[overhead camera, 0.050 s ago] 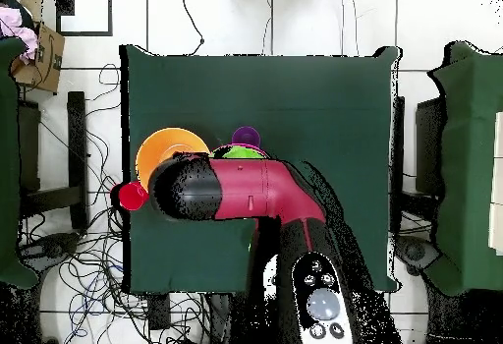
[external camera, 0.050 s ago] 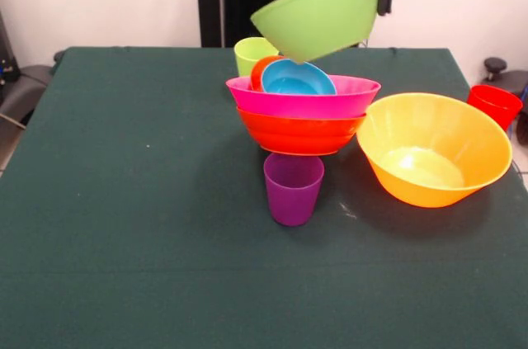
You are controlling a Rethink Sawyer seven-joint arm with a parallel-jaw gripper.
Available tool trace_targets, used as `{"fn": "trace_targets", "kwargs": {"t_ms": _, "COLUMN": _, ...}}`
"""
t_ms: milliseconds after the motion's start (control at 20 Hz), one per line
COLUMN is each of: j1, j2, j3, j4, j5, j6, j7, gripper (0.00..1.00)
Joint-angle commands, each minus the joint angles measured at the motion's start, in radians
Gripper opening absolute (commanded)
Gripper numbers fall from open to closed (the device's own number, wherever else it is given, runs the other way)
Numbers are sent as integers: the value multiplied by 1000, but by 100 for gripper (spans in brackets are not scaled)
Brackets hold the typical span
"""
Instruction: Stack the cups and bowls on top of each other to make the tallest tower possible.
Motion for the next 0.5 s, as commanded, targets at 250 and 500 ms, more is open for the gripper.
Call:
{"fn": "trace_targets", "kwargs": {"t_ms": 250, "j1": 16, "j2": 131, "j3": -58, "j4": -12, "j5": -42, "j6": -124, "j7": 119, "gripper": 0}}
{"fn": "trace_targets", "kwargs": {"t_ms": 500, "j1": 29, "j2": 149, "j3": -76, "j4": -17, "j5": -39, "j6": -146, "j7": 116, "gripper": 0}}
